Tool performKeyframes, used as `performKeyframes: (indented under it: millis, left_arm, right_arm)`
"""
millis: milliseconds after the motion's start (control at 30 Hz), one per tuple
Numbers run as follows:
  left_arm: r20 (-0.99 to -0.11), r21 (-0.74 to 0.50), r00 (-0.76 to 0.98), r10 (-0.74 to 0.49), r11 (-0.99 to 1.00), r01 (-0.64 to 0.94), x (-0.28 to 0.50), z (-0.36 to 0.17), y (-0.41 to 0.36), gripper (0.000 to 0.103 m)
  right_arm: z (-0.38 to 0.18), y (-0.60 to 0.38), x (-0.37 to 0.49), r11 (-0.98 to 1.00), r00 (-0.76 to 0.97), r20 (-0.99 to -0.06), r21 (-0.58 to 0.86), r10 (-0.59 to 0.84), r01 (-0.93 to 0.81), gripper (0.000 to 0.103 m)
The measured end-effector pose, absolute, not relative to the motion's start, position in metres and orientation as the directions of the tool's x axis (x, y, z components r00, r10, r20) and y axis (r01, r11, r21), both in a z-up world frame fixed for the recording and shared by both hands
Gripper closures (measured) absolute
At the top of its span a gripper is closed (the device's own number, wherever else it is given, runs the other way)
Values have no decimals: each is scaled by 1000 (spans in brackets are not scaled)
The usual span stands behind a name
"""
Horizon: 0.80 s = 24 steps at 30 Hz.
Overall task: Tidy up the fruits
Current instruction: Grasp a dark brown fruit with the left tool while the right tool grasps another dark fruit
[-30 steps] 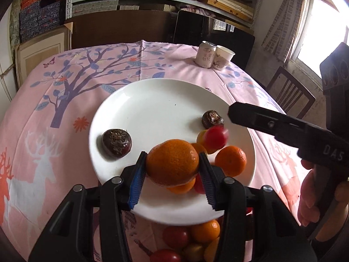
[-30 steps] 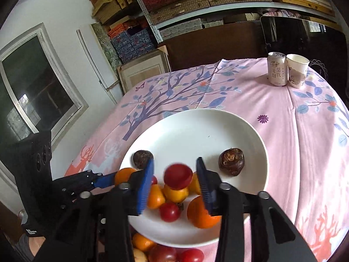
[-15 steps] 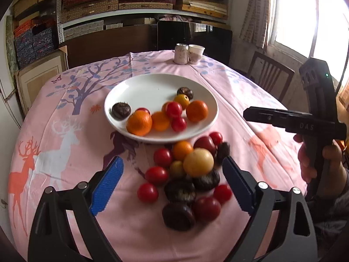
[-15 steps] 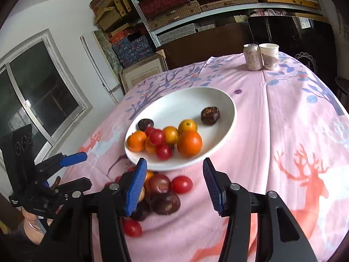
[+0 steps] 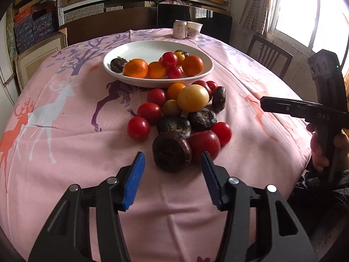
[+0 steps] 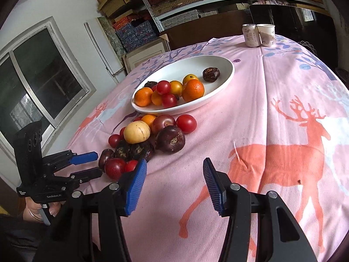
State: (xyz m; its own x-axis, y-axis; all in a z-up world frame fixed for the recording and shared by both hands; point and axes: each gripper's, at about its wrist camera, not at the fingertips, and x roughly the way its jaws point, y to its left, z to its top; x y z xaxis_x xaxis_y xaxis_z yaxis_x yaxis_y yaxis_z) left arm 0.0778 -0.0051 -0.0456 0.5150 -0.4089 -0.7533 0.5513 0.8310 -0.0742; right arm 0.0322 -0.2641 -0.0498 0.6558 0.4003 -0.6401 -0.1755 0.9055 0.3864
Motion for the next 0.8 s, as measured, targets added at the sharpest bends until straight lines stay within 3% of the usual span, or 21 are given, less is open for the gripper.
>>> performKeyframes:
  millis: [167,200,267,333,367,400,467,800]
  left_arm:
    - [-760,-135,480,-438,829,542,95,-56,-5,47]
    - [-751,-147,479,-454,823,549,97,-56,-5,38]
    - [-761,-156,467,-450,826,542,104,-63,-8,34]
    - [-759,-189,452,-469,823,536,107,-63,-7,36]
    - [-755,-202,437,-489,807,555,105,-62,-8,51]
    - [-753,-193,434,-495,796,574,101,-62,-12,59]
    - [-754,-121,475,-454,807,578,90,-60,-18,59]
    - [-666,-140,538,-517,795,590,60,-12,-4,59]
  right_arm:
    - [-54,-265,31,903,646,-647,394,405,-172,49]
    - [-54,-265,30,902,646,-645,397,407,-172,49]
    - [-54,-264,28,901,647,-643,397,410,-175,49]
    - [-54,-264,27,903,649,-643,390,406,-178,49]
    - [-54,-264,27,905,650,-645,387,403,-178,49]
    - [-55,-264,27,905,647,-647,387,403,-177,49]
    - [-56,-264,30,908,644,-653,383,397,-171,49]
    - [-54,-229,81,941,616,-712,263,337,-211,49]
